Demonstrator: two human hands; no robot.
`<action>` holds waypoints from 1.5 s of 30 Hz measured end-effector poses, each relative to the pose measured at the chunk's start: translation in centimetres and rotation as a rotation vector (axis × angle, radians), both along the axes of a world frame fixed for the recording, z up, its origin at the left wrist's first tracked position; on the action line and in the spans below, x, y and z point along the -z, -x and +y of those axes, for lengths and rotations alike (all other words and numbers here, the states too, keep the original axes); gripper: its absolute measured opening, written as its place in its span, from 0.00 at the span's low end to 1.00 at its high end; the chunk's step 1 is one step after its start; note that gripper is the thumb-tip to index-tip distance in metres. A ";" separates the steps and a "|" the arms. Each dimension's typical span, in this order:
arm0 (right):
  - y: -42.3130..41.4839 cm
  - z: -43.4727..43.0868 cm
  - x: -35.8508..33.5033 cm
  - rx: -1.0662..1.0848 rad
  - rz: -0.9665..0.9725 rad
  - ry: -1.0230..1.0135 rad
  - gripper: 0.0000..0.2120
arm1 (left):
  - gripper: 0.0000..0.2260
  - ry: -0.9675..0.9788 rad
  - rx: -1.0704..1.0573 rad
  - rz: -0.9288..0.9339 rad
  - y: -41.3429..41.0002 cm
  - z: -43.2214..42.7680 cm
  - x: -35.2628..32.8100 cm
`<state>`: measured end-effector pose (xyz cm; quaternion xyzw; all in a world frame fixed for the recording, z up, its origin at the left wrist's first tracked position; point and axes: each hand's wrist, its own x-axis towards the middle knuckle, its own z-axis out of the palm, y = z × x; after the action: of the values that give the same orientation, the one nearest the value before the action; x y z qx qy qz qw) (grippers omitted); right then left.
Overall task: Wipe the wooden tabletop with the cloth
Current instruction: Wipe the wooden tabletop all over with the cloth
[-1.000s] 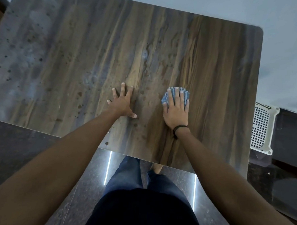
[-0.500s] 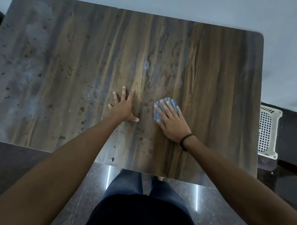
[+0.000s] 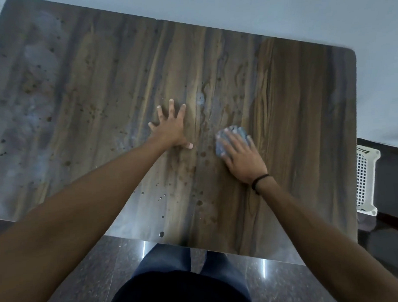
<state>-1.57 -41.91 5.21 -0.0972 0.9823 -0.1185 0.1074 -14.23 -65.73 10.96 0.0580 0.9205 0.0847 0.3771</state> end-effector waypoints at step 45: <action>17.3 5.2 -0.1 0.460 -0.022 0.090 0.28 | 0.64 -0.012 0.066 -0.041 10.3 5.1 1.0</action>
<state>-18.86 -36.76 5.36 0.1260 0.9711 -0.1847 0.0836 -24.58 -60.66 9.99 0.0888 0.9096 0.0791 0.3980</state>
